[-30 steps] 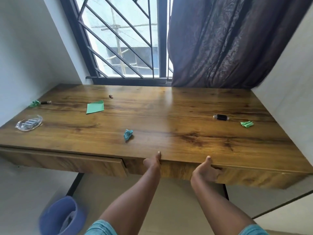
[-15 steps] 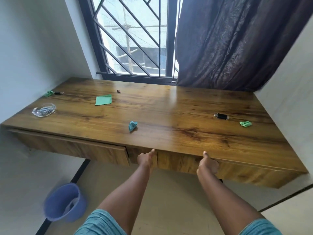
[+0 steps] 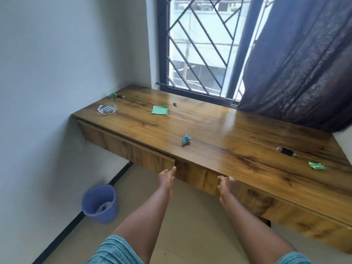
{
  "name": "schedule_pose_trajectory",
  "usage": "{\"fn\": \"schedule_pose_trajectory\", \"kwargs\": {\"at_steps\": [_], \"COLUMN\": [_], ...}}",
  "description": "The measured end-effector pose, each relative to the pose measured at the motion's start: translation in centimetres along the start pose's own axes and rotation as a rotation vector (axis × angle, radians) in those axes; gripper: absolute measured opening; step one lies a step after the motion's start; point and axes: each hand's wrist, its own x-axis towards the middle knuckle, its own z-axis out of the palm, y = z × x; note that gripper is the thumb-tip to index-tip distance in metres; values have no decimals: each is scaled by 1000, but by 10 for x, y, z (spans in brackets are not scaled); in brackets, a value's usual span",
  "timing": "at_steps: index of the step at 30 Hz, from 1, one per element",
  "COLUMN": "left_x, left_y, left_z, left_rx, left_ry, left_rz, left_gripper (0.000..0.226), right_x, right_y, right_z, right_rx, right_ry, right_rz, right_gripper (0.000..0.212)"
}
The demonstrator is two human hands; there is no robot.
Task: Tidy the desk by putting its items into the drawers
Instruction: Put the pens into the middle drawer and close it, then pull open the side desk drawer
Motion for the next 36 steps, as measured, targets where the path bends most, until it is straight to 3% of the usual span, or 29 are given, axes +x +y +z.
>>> {"fn": "schedule_pose_trajectory", "kwargs": {"at_steps": [4,6,8,10,14,19,25,29,33,36], "left_x": [20,33,41,52,76,100,135,171,219,250], "left_y": [19,34,52,71,105,124,137,152,171,174], "left_z": [-51,-80,-109,-140,-201,-255,-276,-280,-275,-264], "left_rx": [-13,-16,-14,-42,-83,-104,-157,-135,-114,-187], "left_ry": [28,34,24,40,127,186,158,179,187,164], "left_rz": [30,46,69,92,117,89,1,-34,-81,-149], "left_gripper": [14,25,16,35,45,50,52,52,54,54], "right_x": [-8,-13,-21,-40,-78,-105,-101,-84,-61,-46], "right_y": [4,6,5,0,-13,-5,10,18,27,45], "right_z": [48,78,109,140,194,248,306,352,396,417], "right_rx": [-41,-50,-51,-86,-360,-746,-1175,-1265,-1223,-1250], "right_ry": [-50,-52,-65,-85,-141,-281,-361,-363,-213,-192], "right_rz": [-11,4,19,-11,-190,-446,-983,-1111,-1219,-1269], "right_gripper": [52,49,47,45,38,48,55,61,57,56]}}
